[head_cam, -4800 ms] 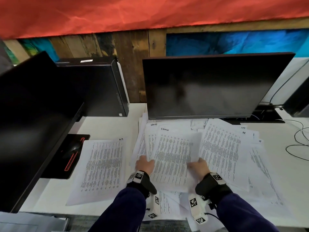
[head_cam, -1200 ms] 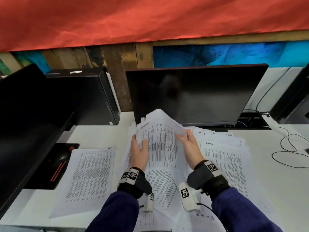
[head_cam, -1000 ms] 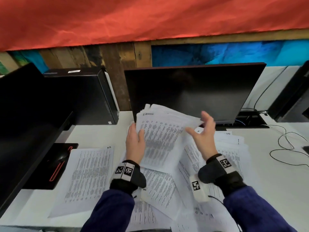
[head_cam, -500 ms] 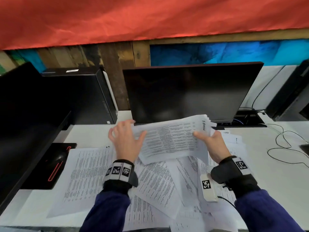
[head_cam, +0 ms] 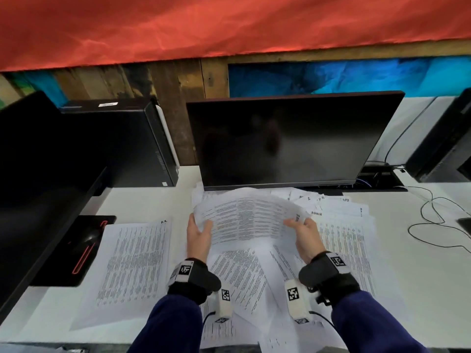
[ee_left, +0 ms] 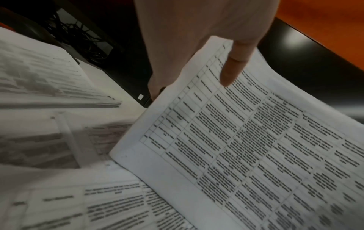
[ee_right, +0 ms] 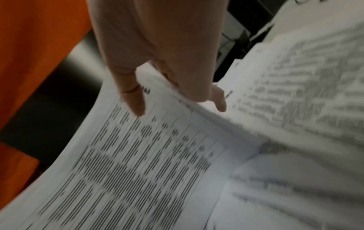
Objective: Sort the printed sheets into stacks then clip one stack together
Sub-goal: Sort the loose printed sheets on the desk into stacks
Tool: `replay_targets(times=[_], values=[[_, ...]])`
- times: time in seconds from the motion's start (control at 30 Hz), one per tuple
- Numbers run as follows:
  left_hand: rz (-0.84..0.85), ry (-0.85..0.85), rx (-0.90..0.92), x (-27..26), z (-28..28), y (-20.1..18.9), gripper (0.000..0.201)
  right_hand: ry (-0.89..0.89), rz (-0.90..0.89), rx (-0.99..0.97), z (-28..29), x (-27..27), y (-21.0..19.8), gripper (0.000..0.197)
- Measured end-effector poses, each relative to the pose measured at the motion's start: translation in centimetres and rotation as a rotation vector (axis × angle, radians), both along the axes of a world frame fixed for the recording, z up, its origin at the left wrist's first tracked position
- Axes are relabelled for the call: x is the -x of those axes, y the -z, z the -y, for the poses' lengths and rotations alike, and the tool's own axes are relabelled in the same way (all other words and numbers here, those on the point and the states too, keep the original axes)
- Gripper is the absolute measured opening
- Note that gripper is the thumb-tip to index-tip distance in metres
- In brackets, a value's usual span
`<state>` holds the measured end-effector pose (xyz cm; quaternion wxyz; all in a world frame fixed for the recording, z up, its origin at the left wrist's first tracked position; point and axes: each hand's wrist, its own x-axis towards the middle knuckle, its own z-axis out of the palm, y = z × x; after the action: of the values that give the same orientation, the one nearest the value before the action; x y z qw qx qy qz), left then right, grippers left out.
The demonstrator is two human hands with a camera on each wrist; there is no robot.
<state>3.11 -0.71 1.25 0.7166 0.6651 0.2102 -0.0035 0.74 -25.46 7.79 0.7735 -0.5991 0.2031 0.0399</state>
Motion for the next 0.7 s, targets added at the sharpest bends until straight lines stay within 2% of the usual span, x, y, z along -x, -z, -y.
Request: replay_targets(times=[0.1,0.2,0.27,0.33,0.47,0.57,0.63,0.7], values=[[0.036,-0.064,0.064,0.9,0.6,-3.4,0.072,0.064,0.065,-0.032,-0.8,-0.4,-1.1,0.02],[0.123,-0.107,0.072,1.7,0.8,-5.3,0.043,0.045,0.163,0.044,-0.1,-0.7,-1.2,0.038],[0.182,-0.108,0.082,2.1,1.0,-6.1,0.037,0.029,0.19,0.1,0.1,-0.6,-0.7,0.046],[0.217,-0.116,0.097,2.2,1.2,-6.5,0.041,0.031,0.279,0.265,0.0,-0.5,-0.1,0.052],[0.209,-0.182,0.064,1.8,1.7,-7.3,0.042,0.1,0.502,0.747,-0.1,-0.3,0.2,0.066],[0.156,-0.269,0.056,0.9,2.1,-8.0,0.043,0.003,0.619,1.08,0.1,-0.1,0.4,0.062],[0.132,-0.319,0.03,0.3,2.2,-8.2,0.04,-0.063,0.647,1.215,0.4,0.1,0.7,0.055],[0.128,-0.335,-0.012,-0.3,2.1,-8.1,0.032,-0.077,0.636,1.255,0.6,0.1,0.9,0.05]])
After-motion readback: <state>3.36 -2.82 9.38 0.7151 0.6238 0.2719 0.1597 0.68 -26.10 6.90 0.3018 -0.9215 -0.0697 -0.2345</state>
